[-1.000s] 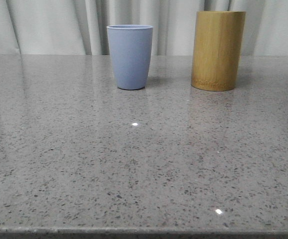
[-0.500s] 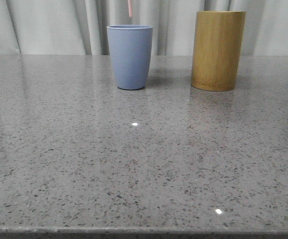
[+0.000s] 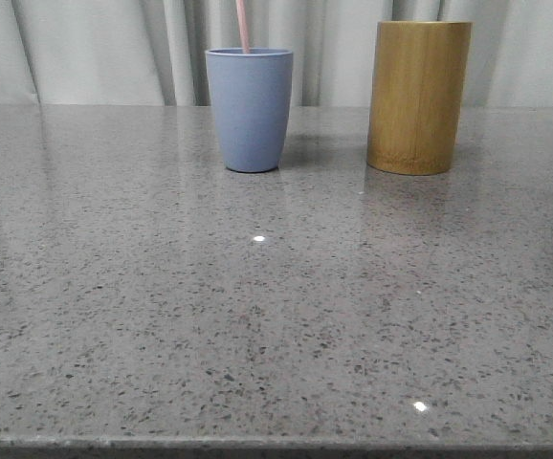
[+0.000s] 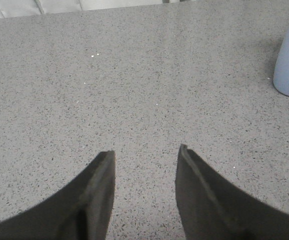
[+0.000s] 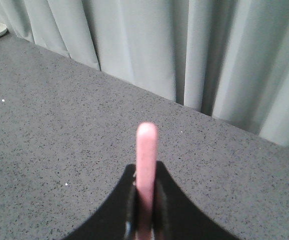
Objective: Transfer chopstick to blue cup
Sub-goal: 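Carry the chopstick over the blue cup and lower it inside, then open the right gripper to release the chopstick and withdraw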
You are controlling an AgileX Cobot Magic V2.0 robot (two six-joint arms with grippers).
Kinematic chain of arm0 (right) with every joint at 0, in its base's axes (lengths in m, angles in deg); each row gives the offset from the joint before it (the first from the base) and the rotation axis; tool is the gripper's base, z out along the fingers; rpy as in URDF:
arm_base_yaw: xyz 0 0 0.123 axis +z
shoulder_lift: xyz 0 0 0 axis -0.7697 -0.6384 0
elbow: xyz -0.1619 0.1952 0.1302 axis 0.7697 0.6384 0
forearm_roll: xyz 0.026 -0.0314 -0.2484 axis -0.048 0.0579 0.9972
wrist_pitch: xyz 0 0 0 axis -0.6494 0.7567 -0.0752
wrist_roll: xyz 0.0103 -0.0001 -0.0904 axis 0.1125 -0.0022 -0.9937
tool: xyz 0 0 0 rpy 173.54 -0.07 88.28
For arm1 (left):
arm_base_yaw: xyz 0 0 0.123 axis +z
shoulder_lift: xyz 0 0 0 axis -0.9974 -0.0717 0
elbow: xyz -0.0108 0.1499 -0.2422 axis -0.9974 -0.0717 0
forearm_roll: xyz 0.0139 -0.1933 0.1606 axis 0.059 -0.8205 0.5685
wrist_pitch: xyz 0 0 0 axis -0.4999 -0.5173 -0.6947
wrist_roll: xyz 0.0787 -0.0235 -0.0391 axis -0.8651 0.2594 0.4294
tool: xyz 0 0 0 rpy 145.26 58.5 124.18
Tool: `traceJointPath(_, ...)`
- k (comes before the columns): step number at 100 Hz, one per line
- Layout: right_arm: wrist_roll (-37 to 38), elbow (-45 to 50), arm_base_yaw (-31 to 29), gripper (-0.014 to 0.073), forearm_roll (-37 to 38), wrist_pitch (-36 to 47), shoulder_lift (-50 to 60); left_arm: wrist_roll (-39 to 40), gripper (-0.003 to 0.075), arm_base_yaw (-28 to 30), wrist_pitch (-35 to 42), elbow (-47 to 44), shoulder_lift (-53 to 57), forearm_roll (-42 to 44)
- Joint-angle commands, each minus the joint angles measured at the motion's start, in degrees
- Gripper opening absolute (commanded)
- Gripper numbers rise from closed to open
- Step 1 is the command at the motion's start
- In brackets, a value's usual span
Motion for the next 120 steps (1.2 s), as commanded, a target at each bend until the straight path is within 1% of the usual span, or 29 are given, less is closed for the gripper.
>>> traceJointPath(1,-0.68,-0.81,-0.42,-0.0077,0.02,6.04,3.10,0.56,0.0282,-0.06,3.66,1.50,0.22,0.12)
traceJointPath(9,-0.68,-0.65,-0.42,-0.0018,0.02,5.81,2.88,0.56,0.0282,-0.06,3.66,1.50,0.22,0.12)
traceJointPath(24,-0.68,-0.65,-0.42,0.0160,0.02,5.20,2.78,0.56,0.0282,-0.06,3.66,1.50,0.22,0.12)
traceJointPath(31,-0.68,-0.65,-0.42,0.0207,0.02,4.81,2.78,0.56,0.0282,-0.06,3.66,1.50,0.22,0.12)
traceJointPath(50,-0.68,-0.65,-0.43,0.0209,0.02,4.29,3.01,0.56,0.0282,-0.06,3.66,1.50,0.22,0.12)
traceJointPath(62,-0.68,-0.60,-1.42,0.0209,0.02,3.24,4.06,0.56,0.0282,-0.06,3.66,1.50,0.22,0.12)
traceJointPath(69,-0.63,-0.54,-2.56,0.0209,0.02,1.80,5.10,0.56,0.0282,-0.06,3.44,1.50,0.22,0.12)
traceJointPath(85,-0.63,0.38,-6.33,0.0208,0.07,-4.26,8.52,0.56,0.0282,-0.06,3.39,1.50,0.22,0.12)
traceJointPath(102,-0.63,4.75,-11.18,0.0208,0.07,-4.60,13.85,0.56,0.0282,-0.06,3.39,1.50,0.22,0.12)
traceJointPath(120,-0.63,13.07,-16.16,0.0208,0.14,-4.43,20.81,0.56,0.0282,-0.06,3.39,1.50,0.22,0.12)
